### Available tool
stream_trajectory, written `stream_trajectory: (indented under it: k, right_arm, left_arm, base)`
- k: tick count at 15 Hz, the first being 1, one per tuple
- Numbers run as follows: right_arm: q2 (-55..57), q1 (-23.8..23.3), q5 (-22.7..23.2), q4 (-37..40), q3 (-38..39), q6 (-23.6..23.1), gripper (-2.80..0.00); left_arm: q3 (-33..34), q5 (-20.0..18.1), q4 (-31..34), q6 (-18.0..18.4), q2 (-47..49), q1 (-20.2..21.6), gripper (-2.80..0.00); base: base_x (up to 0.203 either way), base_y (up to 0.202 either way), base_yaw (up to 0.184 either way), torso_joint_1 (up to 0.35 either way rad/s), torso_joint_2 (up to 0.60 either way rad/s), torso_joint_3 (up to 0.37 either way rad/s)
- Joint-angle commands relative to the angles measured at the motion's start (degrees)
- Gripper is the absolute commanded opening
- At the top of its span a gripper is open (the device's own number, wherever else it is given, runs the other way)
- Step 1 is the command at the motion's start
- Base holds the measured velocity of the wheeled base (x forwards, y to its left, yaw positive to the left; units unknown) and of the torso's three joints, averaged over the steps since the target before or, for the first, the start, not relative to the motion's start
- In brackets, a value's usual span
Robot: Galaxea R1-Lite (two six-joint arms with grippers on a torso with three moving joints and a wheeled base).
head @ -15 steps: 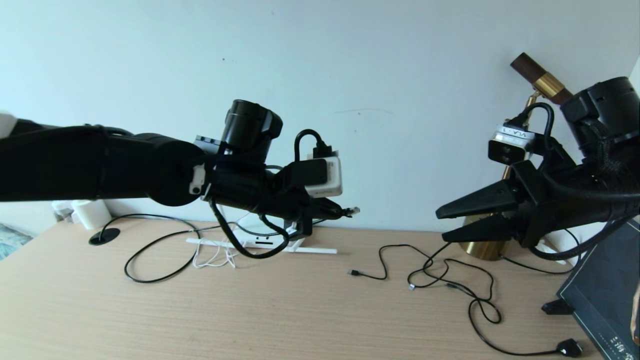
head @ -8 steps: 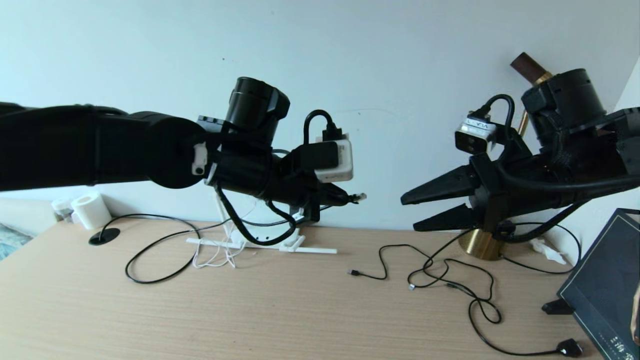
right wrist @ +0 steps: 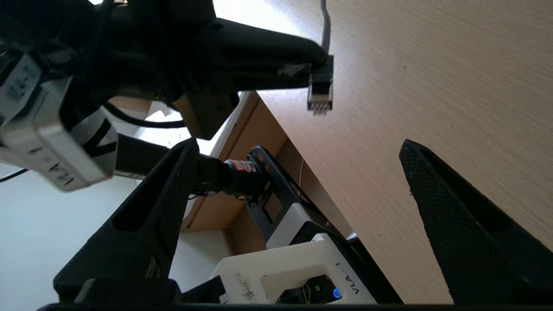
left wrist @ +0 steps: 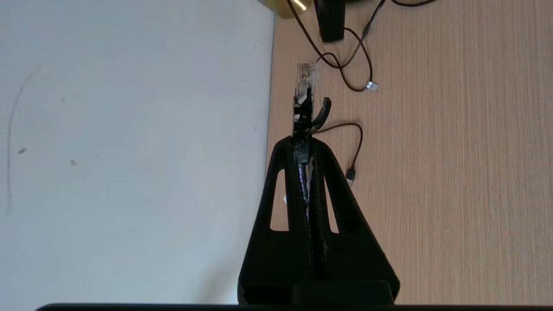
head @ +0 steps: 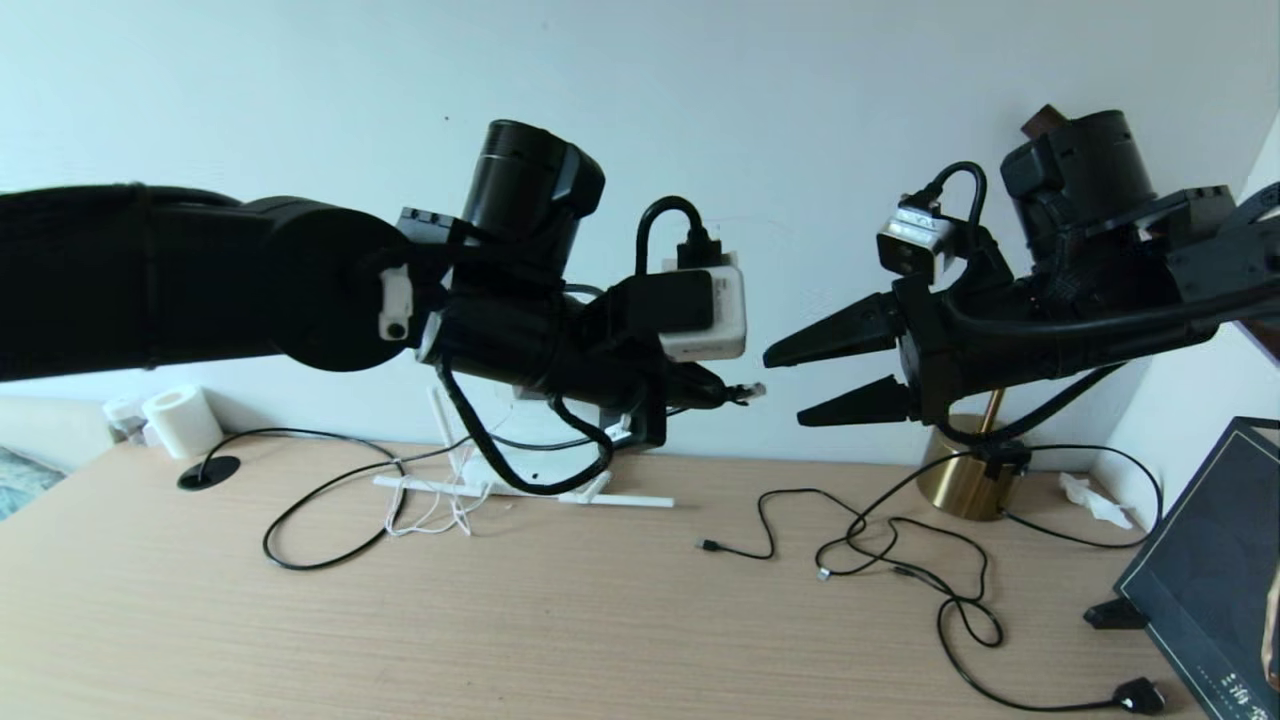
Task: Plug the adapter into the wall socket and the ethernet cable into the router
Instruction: Hand it to the other hand
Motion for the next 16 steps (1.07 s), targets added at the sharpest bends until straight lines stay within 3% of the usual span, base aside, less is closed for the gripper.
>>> stream_trajectory:
  k: [1, 7, 16]
  right_arm:
    - [0.95, -0.04, 0.21, 0.05, -0.12, 0.23, 0.0]
    - [-1.33, -2.6, -3.44, -5.36, 7.52, -0.16, 0.0]
    - [-4.17, -4.09, -2.23, -6.89, 9.55, -0.03, 0.0]
  left_arm:
    - [-1.0, 0.07, 0.08, 0.27, 0.05, -0.86, -2.8]
    - [-7.74, 0.86, 0.75, 0.07, 5.97, -4.44, -2.8]
    - [-6.91, 0.85, 0.68, -0.7, 6.46, -3.67, -2.8]
  base:
    - [0.0, 0.0, 0.0, 0.0, 0.0, 0.0]
    - [0.0, 0.0, 0.0, 0.0, 0.0, 0.0]
    - [0.0, 0.0, 0.0, 0.0, 0.0, 0.0]
